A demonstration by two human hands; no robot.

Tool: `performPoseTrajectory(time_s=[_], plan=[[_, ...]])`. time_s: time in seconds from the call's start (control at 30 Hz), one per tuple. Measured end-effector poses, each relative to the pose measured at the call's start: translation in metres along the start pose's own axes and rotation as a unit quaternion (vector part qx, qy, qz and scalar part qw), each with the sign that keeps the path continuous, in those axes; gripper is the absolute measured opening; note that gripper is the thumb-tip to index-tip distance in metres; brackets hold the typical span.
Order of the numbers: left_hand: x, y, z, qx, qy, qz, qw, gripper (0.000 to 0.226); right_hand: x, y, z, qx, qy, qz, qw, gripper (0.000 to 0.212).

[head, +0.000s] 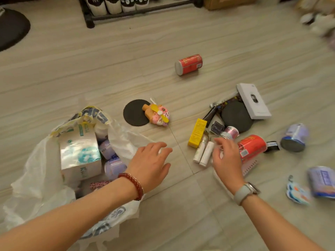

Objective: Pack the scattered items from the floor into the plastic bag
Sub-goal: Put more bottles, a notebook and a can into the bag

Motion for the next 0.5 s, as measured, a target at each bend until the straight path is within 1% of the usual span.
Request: performPoseTrajectory(time_s=[0.03,0.1,0.17,0.23,0.3,0.37,0.5], plan=[[0.012,-0.017,0.011,-0.008,0.002,-0.043,0.999,0.040,-0.004,0.004,0.020,-0.005,-0.041,-0.004,0.999,0.024],[0.034,-0.056,0.023,-0.028,0.045,-0.123,0.991,0.040,-0.019,-0.011,0.050,-0.014,-0.112,-0.066,0.991,0.019],[0.051,-0.089,0.025,-0.075,0.116,-0.155,0.978,0.036,-0.034,-0.033,0.068,-0.028,-0.161,-0.124,0.979,0.023],[0.061,-0.117,0.021,-0.140,0.196,-0.162,0.957,0.035,-0.038,-0.048,0.076,-0.044,-0.188,-0.152,0.969,0.029],[0.067,-0.137,0.020,-0.209,0.250,-0.151,0.933,0.033,-0.031,-0.057,0.079,-0.055,-0.200,-0.163,0.965,0.034],[0.072,-0.148,0.024,-0.262,0.279,-0.140,0.913,0.029,-0.023,-0.063,0.081,-0.032,-0.214,-0.166,0.962,0.033],[0.079,-0.159,0.027,-0.343,0.308,-0.115,0.880,0.026,-0.018,-0.072,0.083,0.080,-0.252,-0.175,0.949,0.036]])
Point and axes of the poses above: each hand's wrist, its own x-axis towards the middle knuckle, its own y-axis out of the back of the hand, z = x × y, the point moved 10 cm from there along x, towards the middle knuckle, and after that the axes turned 6 degrees about y, right-handed, at the moved point
